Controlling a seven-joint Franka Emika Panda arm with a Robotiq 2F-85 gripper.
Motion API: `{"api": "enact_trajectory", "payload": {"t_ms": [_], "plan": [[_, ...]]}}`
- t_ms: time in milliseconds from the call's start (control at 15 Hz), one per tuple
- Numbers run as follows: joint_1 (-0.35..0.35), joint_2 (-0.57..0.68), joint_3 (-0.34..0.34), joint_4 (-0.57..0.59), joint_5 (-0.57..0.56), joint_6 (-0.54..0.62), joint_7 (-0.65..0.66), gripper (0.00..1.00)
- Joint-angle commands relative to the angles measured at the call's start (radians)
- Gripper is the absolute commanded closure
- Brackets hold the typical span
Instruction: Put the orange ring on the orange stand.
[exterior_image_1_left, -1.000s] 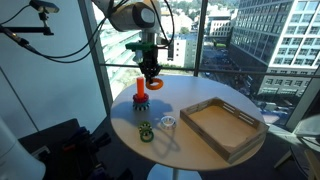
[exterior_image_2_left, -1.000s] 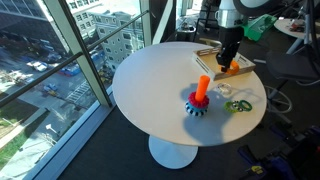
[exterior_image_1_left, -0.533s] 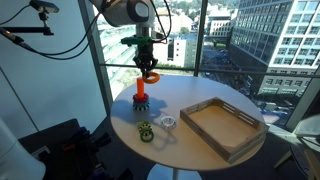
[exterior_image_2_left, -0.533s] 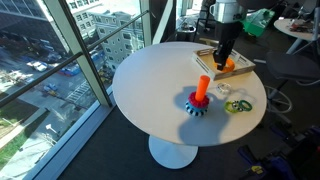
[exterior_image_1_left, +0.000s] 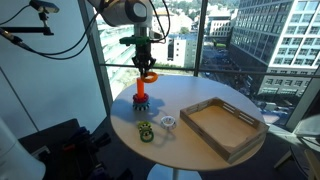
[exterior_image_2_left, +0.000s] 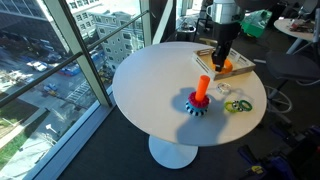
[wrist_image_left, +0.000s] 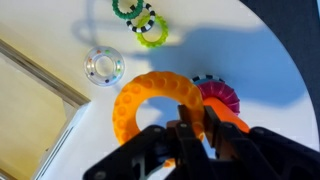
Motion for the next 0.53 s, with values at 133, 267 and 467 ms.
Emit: {"api": "enact_trajectory", "payload": {"t_ms": [133, 267, 467], "plan": [[-0.002, 0.001, 0.002, 0.002, 0.000, -0.002, 0.001, 0.80], [-0.002, 0.001, 0.002, 0.002, 0.000, -0.002, 0.001, 0.93], [0.003, 0.001, 0.007, 0.005, 0.003, 0.000, -0.006, 0.93]]}}
